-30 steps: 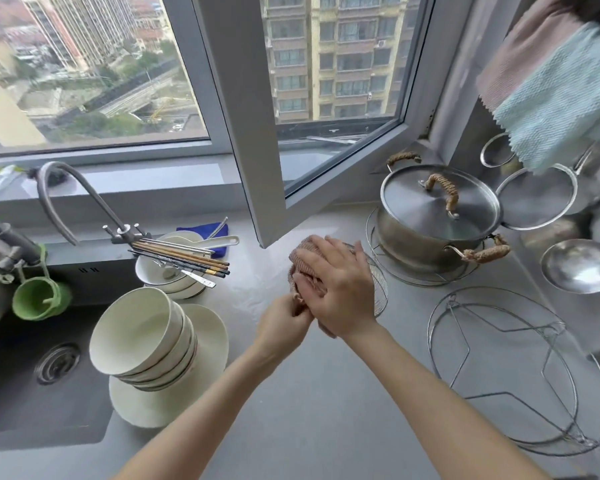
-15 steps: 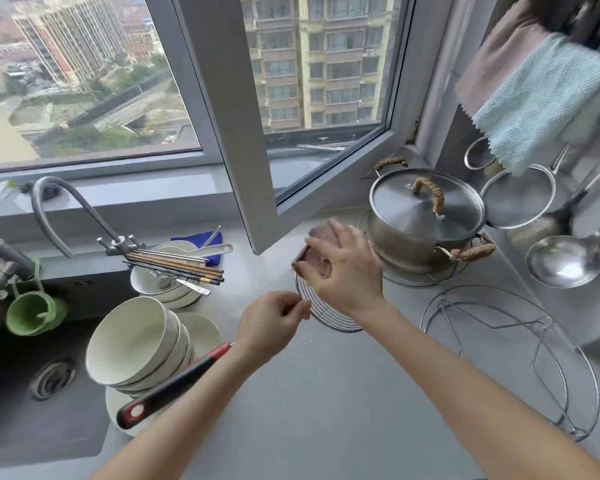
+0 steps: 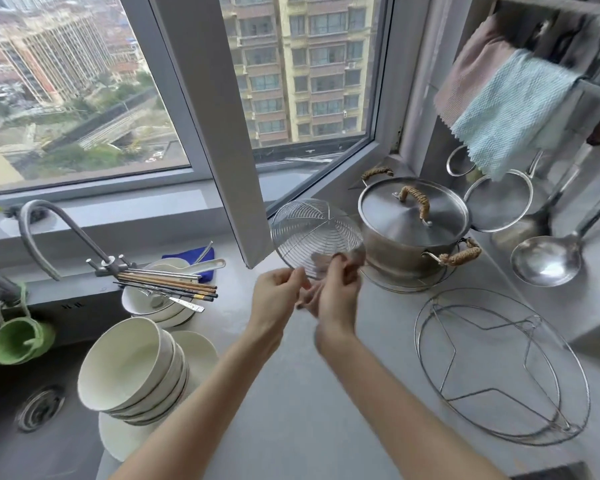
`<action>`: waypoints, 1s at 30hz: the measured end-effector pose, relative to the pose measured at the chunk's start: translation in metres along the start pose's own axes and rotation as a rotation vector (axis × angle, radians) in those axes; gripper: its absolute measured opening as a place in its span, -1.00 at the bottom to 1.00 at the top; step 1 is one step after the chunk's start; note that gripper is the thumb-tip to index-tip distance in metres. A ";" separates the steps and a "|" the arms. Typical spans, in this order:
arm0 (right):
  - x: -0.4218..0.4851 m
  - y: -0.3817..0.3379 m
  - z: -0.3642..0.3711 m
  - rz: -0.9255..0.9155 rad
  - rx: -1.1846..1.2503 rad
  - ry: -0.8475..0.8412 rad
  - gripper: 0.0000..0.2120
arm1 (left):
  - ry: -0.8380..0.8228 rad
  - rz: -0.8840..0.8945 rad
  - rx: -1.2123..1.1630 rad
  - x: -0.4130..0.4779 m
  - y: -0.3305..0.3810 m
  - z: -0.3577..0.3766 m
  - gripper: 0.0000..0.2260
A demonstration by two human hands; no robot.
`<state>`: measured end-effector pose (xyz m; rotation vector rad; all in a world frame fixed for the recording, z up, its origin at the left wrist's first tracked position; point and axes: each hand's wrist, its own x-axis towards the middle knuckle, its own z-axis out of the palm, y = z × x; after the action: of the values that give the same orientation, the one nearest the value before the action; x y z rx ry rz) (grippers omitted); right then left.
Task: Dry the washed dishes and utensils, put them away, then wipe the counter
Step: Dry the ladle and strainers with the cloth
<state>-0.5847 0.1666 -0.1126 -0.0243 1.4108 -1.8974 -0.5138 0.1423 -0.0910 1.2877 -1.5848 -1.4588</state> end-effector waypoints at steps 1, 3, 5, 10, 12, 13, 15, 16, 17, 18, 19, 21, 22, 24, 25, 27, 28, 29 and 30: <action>-0.009 0.006 0.008 0.056 0.087 -0.019 -0.82 | -0.024 -0.002 -0.013 0.002 0.005 0.006 -0.70; -0.010 0.003 0.012 0.109 0.269 -0.099 -0.83 | -0.080 -0.028 -0.005 0.006 0.012 0.009 -0.70; 0.002 -0.009 0.005 0.117 0.371 -0.203 -0.83 | -0.166 -0.093 -0.010 0.010 0.018 0.002 -0.70; 0.017 -0.029 -0.016 0.312 0.549 -0.255 -0.87 | -0.353 -0.209 -0.048 0.013 0.021 0.001 -0.65; 0.027 -0.039 -0.027 0.336 0.587 -0.202 -0.88 | -0.252 -0.126 0.186 0.013 0.011 -0.003 -0.68; 0.034 -0.044 -0.032 0.333 0.575 -0.153 -0.88 | -0.191 -0.054 0.346 0.011 0.004 -0.007 -0.76; 0.043 -0.052 -0.039 0.341 0.513 -0.092 -0.82 | -0.109 0.097 0.567 0.003 -0.011 -0.013 -0.87; 0.043 -0.053 -0.038 0.340 0.477 -0.082 -0.84 | -0.076 0.165 0.644 -0.002 -0.019 -0.013 -0.75; 0.041 -0.054 -0.035 0.339 0.431 -0.076 -0.83 | -0.044 0.249 0.721 -0.006 -0.024 -0.011 -0.61; 0.038 -0.054 -0.030 0.333 0.384 -0.083 -0.81 | -0.010 0.339 0.792 -0.008 -0.027 -0.007 -0.50; 0.031 -0.056 -0.025 0.318 0.351 -0.097 -0.81 | 0.008 0.416 0.837 -0.009 -0.028 -0.003 -0.42; 0.017 -0.062 -0.020 0.263 0.315 -0.101 -0.78 | 0.045 0.504 0.824 -0.008 -0.028 0.001 -0.37; 0.010 -0.067 -0.020 0.236 0.292 -0.116 -0.79 | 0.056 0.538 0.800 -0.008 -0.027 0.001 -0.34; -0.005 -0.078 -0.027 0.165 0.231 -0.179 -0.80 | 0.063 0.546 0.776 -0.005 -0.022 -0.003 -0.31; -0.011 -0.082 -0.034 0.121 0.200 -0.203 -0.78 | 0.054 0.508 0.731 -0.001 -0.018 -0.005 -0.35; -0.017 -0.086 -0.047 -0.030 0.129 -0.184 -0.77 | -0.021 0.225 0.389 0.007 -0.009 -0.009 -0.48; -0.021 -0.087 -0.052 -0.141 0.087 -0.176 -0.79 | -0.083 0.063 0.173 0.011 -0.005 -0.011 -0.53; -0.023 -0.088 -0.054 -0.266 0.031 -0.190 -0.83 | -0.149 -0.052 0.016 0.013 -0.002 -0.013 -0.57; -0.025 -0.090 -0.052 -0.393 -0.053 -0.214 -0.85 | -0.226 -0.116 -0.052 0.012 0.002 -0.013 -0.60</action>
<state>-0.6388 0.2325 -0.0477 -0.5505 1.3810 -2.0942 -0.5061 0.1263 -0.0883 1.2384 -1.6239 -1.7595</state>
